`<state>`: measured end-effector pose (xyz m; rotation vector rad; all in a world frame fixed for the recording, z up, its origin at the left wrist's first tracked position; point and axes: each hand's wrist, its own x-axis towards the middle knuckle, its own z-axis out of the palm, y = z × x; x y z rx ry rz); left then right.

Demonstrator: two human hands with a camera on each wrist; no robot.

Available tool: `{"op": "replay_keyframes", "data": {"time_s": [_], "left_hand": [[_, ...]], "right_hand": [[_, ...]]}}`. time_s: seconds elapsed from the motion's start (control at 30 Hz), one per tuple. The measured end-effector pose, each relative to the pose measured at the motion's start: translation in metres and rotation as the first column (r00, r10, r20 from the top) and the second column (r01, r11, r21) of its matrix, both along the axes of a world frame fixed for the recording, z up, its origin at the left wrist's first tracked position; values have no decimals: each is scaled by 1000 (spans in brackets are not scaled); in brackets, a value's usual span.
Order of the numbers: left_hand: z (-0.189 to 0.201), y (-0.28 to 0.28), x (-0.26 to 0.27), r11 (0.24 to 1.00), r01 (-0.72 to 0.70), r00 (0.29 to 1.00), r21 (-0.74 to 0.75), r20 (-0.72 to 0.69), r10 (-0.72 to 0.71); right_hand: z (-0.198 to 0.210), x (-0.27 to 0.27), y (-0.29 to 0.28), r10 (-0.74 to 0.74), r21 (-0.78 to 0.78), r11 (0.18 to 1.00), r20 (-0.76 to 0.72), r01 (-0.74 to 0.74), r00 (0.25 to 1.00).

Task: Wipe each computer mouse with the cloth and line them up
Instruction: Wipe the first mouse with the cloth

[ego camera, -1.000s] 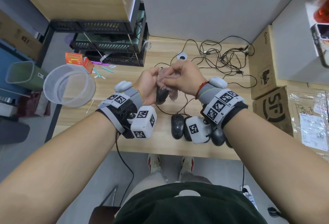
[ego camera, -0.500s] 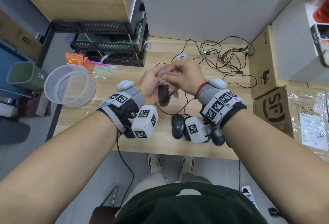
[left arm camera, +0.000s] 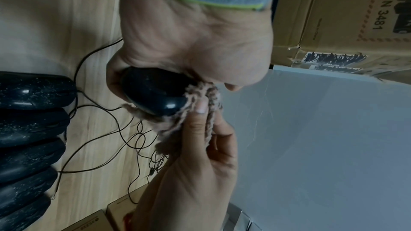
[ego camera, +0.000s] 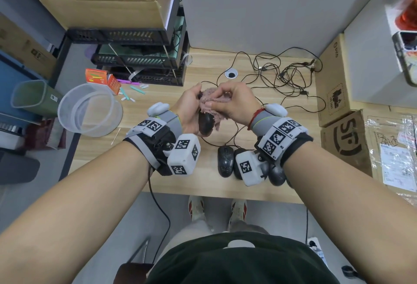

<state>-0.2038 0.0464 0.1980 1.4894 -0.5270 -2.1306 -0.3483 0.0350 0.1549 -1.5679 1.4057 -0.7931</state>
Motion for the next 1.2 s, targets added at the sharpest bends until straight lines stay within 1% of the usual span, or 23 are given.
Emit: {"op": "replay_keyframes", "data": {"time_s": [0.03, 0.1, 0.13, 0.17, 0.2, 0.23, 0.3, 0.37, 0.43, 0.5, 0.6, 0.63, 0.67, 0.7, 0.73, 0.8, 0.83, 0.9, 0.97, 1.03, 1.07, 1.13, 1.2], "left_hand": [[-1, 0, 1, 1000, 2, 1000, 9, 8, -2], [-3, -2, 6, 999, 14, 998, 29, 55, -16], [-5, -4, 8, 999, 26, 997, 36, 77, -28], [-6, -4, 9, 999, 35, 995, 27, 97, -37], [-4, -3, 8, 999, 45, 993, 8, 106, -46], [-2, -1, 6, 999, 53, 994, -14, 101, -51], [0, 3, 1, 993, 96, 992, -63, 83, -90], [1, 8, -4, 988, 133, 990, -84, 64, -128], [-2, 7, -5, 991, 119, 992, -68, 51, -115], [-5, 3, -2, 995, 84, 996, -49, 37, -83], [-5, -3, 4, 998, 67, 997, -15, 37, -66], [-4, -4, 5, 998, 63, 997, -12, 40, -62], [-4, -4, 6, 998, 60, 998, -18, 35, -59], [-3, -4, 5, 997, 65, 997, -29, 33, -64], [-4, -3, 4, 996, 78, 996, -49, 43, -76], [-6, 0, 0, 988, 118, 992, -95, 50, -114], [-7, 2, -3, 985, 131, 991, -112, 50, -126], [-7, 3, -9, 980, 125, 992, -154, 20, -123], [-7, 2, -11, 981, 87, 996, -172, -19, -92], [-9, -3, -7, 986, 47, 998, -159, -39, -54], [-9, -7, -4, 990, 18, 999, -143, -36, -24], [-10, -14, 1, 991, -22, 999, -131, 23, 25], [-14, -18, 4, 992, 12, 997, -127, 71, -3]], "right_hand": [[2, 0, 2, 71, 5, 997, -19, -71, 997], [9, 0, 8, 215, 72, 974, 11, -216, 976], [11, 0, 10, 255, 92, 962, 21, -256, 967], [13, -1, 10, 263, 90, 960, 23, -264, 964], [11, -2, 7, 234, 79, 969, 35, -236, 972], [9, -4, 4, 172, 71, 982, 57, -176, 983], [1, -6, -5, 2, 77, 997, 111, -10, 994], [-8, -6, -10, -123, 56, 991, 85, 119, 989], [-10, -4, -9, -171, 29, 985, 40, 170, 985], [-8, -3, -4, -124, 27, 992, 46, 123, 991], [-11, -2, 8, 99, 41, 994, 102, -104, 990], [-12, -3, 10, 149, 55, 986, 126, -157, 981], [-14, -3, 11, 160, 64, 983, 138, -170, 977], [-14, -4, 9, 131, 60, 988, 131, -140, 983], [-13, -5, 5, 65, 48, 996, 110, -71, 992], [-11, -5, -4, -106, 41, 994, 84, 103, 991], [-11, -5, -8, -178, 63, 983, 104, 172, 979], [-10, -3, -13, -245, 114, 966, 135, 231, 960], [-9, -4, -10, -209, 144, 972, 182, 184, 961], [-9, -6, -3, -125, 182, 980, 279, 75, 952], [-11, -7, 2, -79, 194, 981, 296, 21, 952], [-13, -9, 9, 3, 184, 982, 227, -46, 974], [-15, -7, 10, 12, 136, 990, 174, -36, 985]]}}
